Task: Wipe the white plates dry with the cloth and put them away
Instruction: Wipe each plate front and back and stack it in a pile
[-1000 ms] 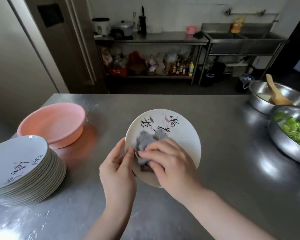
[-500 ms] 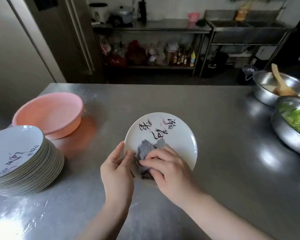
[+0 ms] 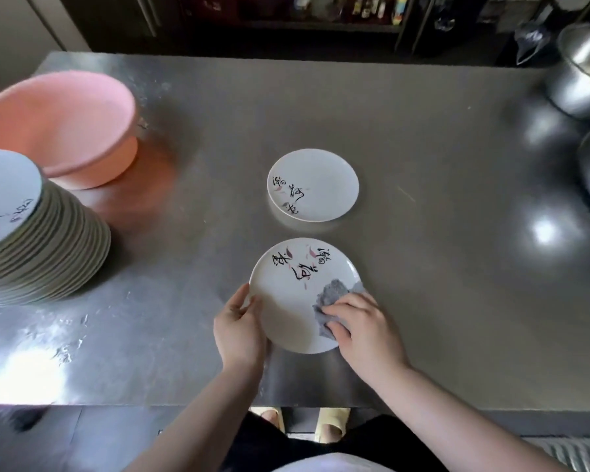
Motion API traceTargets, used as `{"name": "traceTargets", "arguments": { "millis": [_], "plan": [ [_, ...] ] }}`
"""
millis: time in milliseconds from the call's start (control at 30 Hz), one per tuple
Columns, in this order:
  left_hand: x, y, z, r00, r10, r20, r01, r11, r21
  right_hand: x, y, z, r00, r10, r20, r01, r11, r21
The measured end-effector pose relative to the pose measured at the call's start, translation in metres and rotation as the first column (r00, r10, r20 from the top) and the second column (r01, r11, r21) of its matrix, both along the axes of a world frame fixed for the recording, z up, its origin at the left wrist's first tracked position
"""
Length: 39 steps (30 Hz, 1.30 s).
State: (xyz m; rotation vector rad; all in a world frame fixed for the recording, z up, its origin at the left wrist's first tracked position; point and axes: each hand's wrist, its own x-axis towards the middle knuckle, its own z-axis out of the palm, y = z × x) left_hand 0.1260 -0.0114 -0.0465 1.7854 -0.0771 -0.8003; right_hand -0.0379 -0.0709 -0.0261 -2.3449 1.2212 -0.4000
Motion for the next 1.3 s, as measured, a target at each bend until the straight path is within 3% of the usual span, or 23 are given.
{"name": "traceTargets", "arguments": {
  "millis": [100, 233, 367, 400, 533, 800, 1000, 1133, 1200, 1300],
  "plan": [
    [0.014, -0.006, 0.003, 0.950, -0.210, 0.233, 0.179, 0.973, 0.145, 0.001, 0.006, 0.000, 0.993, 0.113, 0.027, -0.114, 0.993, 0.035],
    [0.037, -0.016, 0.015, 0.746, -0.525, 0.410, 0.398, 0.845, 0.358, -0.003, 0.000, -0.001, 0.998, 0.064, 0.026, -0.065, 0.998, 0.026],
    [0.017, 0.002, 0.009, 0.384, -0.628, 0.677, 0.459, 0.766, 0.450, 0.002, 0.005, -0.004, 1.000, 0.023, 0.010, -0.023, 1.000, 0.001],
    [0.005, 0.007, 0.005, 0.343, -0.641, 0.687, 0.495, 0.745, 0.448, 0.003, 0.006, -0.005, 1.000, 0.012, 0.019, -0.012, 1.000, -0.007],
    [-0.017, 0.014, -0.014, 0.335, -0.746, 0.575, 0.533, 0.654, 0.538, 0.002, 0.005, -0.005, 0.999, 0.025, 0.020, -0.025, 1.000, 0.002],
    [0.028, -0.001, -0.018, 0.050, -0.847, 0.528, 0.608, 0.446, 0.657, -0.015, -0.030, -0.005, 0.997, -0.081, 0.001, 0.081, 0.997, 0.005],
    [0.009, -0.006, 0.001, 0.071, -0.733, 0.676, 0.576, 0.583, 0.572, -0.003, 0.000, -0.010, 0.981, -0.191, 0.030, 0.187, 0.976, 0.113],
    [-0.034, 0.014, -0.011, 0.242, -0.742, 0.626, 0.575, 0.629, 0.523, 0.001, -0.001, -0.010, 0.986, -0.168, 0.013, 0.166, 0.979, 0.121],
    [-0.030, 0.016, -0.017, 0.218, -0.736, 0.641, 0.570, 0.630, 0.528, -0.004, -0.009, -0.008, 0.993, -0.121, -0.013, 0.121, 0.988, 0.098],
    [-0.012, 0.012, -0.013, 0.101, -0.773, 0.626, 0.631, 0.536, 0.561, -0.015, -0.038, -0.006, 0.991, -0.132, -0.029, 0.133, 0.991, 0.033]
  ]
}}
